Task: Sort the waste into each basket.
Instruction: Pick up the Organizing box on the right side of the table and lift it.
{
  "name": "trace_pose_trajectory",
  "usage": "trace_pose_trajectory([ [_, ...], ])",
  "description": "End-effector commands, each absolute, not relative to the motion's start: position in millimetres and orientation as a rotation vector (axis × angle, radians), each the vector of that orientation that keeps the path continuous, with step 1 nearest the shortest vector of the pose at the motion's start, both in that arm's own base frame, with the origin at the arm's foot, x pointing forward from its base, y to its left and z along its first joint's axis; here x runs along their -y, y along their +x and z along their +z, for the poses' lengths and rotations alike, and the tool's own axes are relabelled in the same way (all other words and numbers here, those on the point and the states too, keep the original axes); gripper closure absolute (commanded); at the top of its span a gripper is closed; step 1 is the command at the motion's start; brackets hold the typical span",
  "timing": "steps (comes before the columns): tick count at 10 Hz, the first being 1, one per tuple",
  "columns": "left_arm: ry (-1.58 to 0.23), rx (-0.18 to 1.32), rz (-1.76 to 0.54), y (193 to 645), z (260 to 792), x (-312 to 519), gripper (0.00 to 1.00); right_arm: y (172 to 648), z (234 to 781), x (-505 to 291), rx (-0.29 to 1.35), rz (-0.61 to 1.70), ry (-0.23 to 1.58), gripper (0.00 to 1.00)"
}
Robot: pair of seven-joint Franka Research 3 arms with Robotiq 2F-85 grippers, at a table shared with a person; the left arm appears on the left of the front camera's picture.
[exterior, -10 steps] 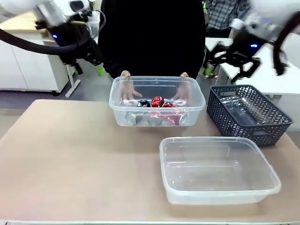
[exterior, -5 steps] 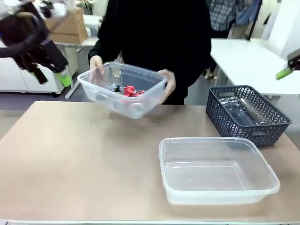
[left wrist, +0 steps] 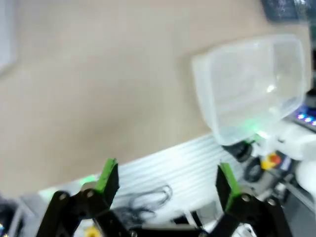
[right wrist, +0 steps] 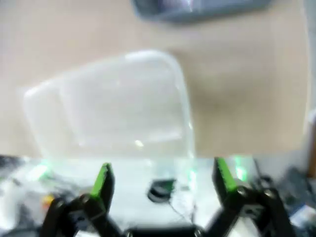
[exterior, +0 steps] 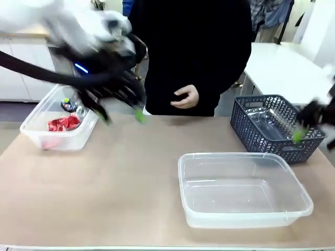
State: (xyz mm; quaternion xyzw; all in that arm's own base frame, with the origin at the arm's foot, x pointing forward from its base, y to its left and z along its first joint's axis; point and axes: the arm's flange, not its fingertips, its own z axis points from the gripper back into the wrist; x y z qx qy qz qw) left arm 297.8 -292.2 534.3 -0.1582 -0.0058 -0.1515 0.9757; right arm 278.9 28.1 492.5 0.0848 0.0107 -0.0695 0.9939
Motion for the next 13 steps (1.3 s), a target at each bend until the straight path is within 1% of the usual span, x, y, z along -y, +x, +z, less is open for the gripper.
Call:
trace_pose_trajectory([
  [1,-0.292,-0.145,-0.461,275,503,364,0.00,254,438,-23,-0.153,0.021,0.074,0.00],
  [2,-0.263,-0.223,-0.536,258,484,376,0.00,248,436,-11,-0.103,-0.021,0.100,0.00],
  [3,-0.306,-0.077,-0.361,268,504,346,0.00,251,466,15,0.093,-0.191,0.183,0.00],
  [4,-0.306,-0.077,-0.361,268,504,346,0.00,280,466,-28,-0.156,-0.048,0.091,0.00],
  [5,-0.306,-0.077,-0.361,268,504,346,0.00,280,466,-28,-0.156,-0.048,0.091,0.00],
  [6,-0.301,-0.147,-0.417,256,483,376,0.00,280,479,-8,-0.085,-0.092,0.126,0.00],
  [7,-0.184,0.026,-0.296,251,474,388,0.00,290,459,-42,-0.111,0.001,0.037,0.00],
  [9,-0.094,0.048,-0.210,255,442,405,0.00,295,425,-58,-0.185,0.042,0.017,0.00],
  [10,-0.076,0.081,-0.181,256,431,413,0.00,297,404,-58,-0.199,-0.004,-0.027,0.00],
  [11,-0.038,0.127,-0.127,259,420,421,0.00,298,388,-58,-0.197,-0.003,-0.060,0.00],
  [12,-0.025,0.140,-0.121,260,410,430,0.00,299,367,-61,-0.208,-0.005,-0.094,0.00],
  [13,-0.027,0.149,-0.110,261,406,432,0.00,300,358,-60,-0.206,-0.026,-0.113,0.00],
])
